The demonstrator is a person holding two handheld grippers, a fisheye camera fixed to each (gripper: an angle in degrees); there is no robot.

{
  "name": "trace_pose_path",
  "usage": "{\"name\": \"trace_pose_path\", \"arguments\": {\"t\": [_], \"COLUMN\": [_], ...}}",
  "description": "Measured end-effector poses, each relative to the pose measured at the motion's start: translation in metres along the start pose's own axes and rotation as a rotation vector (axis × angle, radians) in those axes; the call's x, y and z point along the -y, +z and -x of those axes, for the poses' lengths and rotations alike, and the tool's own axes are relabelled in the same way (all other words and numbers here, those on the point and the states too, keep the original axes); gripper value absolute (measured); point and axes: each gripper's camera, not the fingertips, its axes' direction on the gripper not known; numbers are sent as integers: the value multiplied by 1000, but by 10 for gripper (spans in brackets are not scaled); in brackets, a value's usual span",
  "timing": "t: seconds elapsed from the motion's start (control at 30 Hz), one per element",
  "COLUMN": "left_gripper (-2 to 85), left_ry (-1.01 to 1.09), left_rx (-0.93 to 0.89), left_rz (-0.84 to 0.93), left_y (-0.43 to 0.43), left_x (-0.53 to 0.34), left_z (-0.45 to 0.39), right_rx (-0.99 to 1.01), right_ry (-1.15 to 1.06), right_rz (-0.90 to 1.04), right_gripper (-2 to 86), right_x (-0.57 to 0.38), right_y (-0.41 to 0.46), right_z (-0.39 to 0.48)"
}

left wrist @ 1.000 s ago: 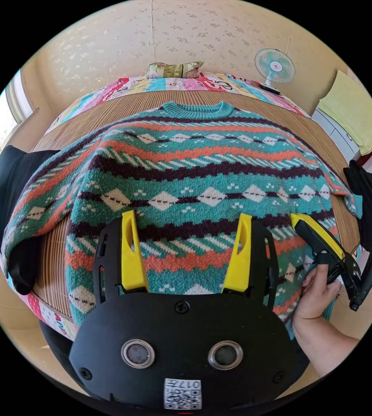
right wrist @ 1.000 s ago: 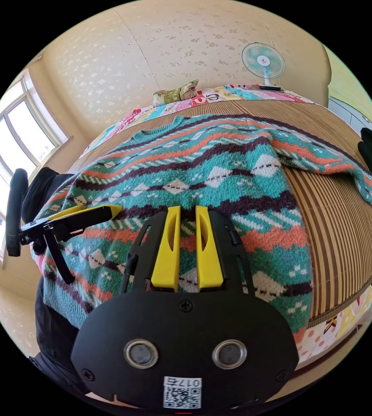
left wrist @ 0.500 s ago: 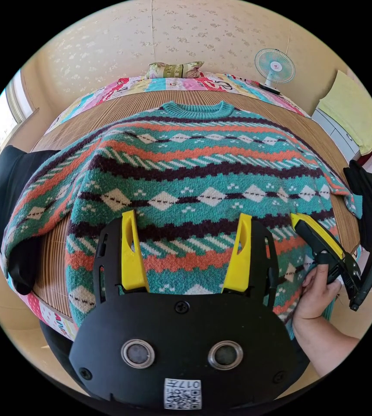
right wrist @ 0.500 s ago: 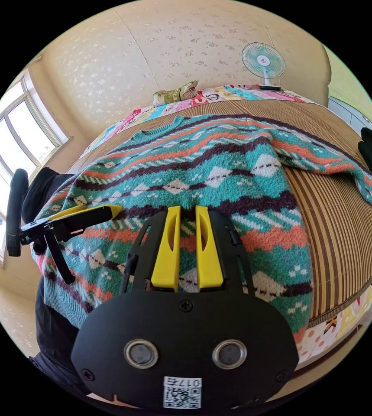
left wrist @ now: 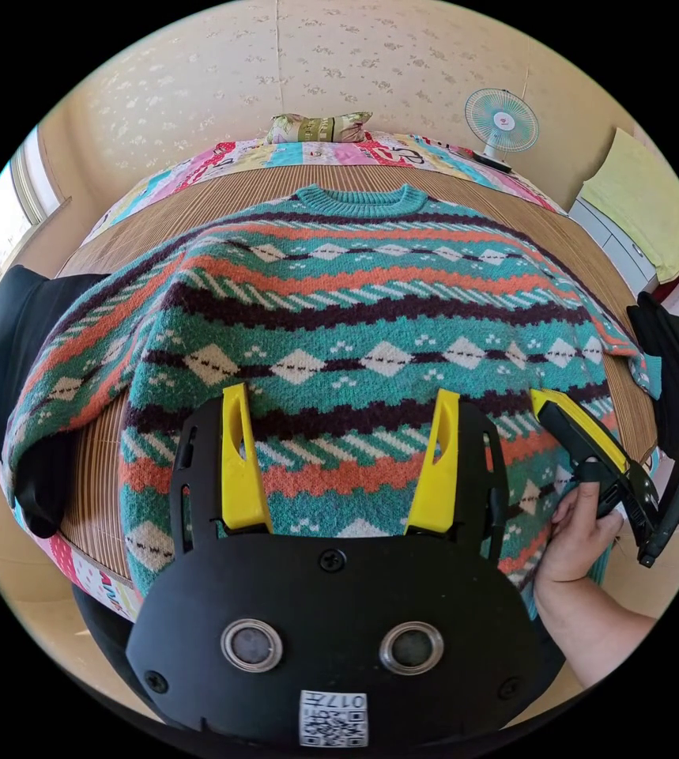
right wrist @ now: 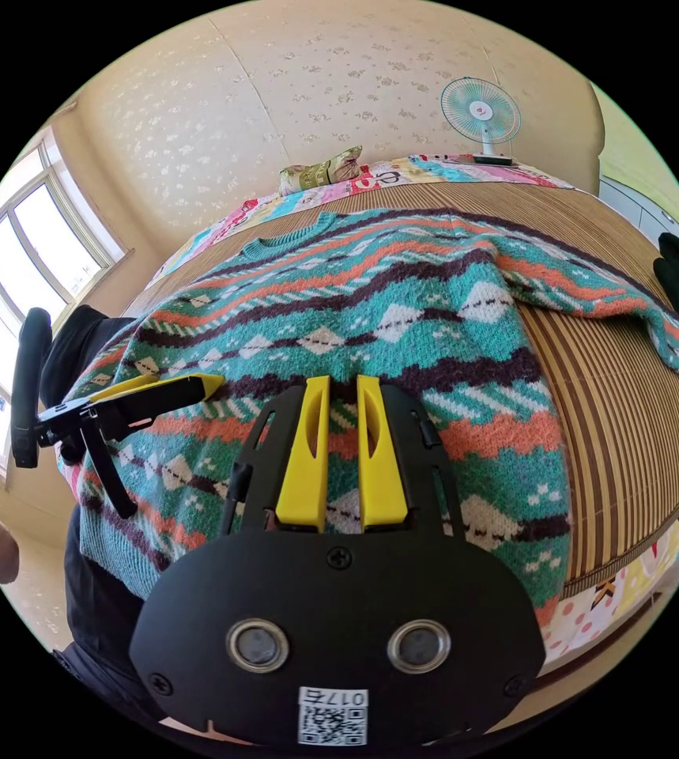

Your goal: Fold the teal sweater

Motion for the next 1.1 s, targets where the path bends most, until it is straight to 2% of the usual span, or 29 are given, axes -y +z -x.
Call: {"name": "trace_pose_path", "arguments": {"t": [1.1], "left_gripper": [301], "left_ry": [-4], "left_rx": [-4], "left_rz": [0], "left_y": [-8], "left_x": [-6], "left_z": [-87], "right_rx": [5], "right_ry": [3], "right_rz": [-5], "right_gripper": [61], "right_x": [-7], "right_y": [10], "right_z": [-5]}}
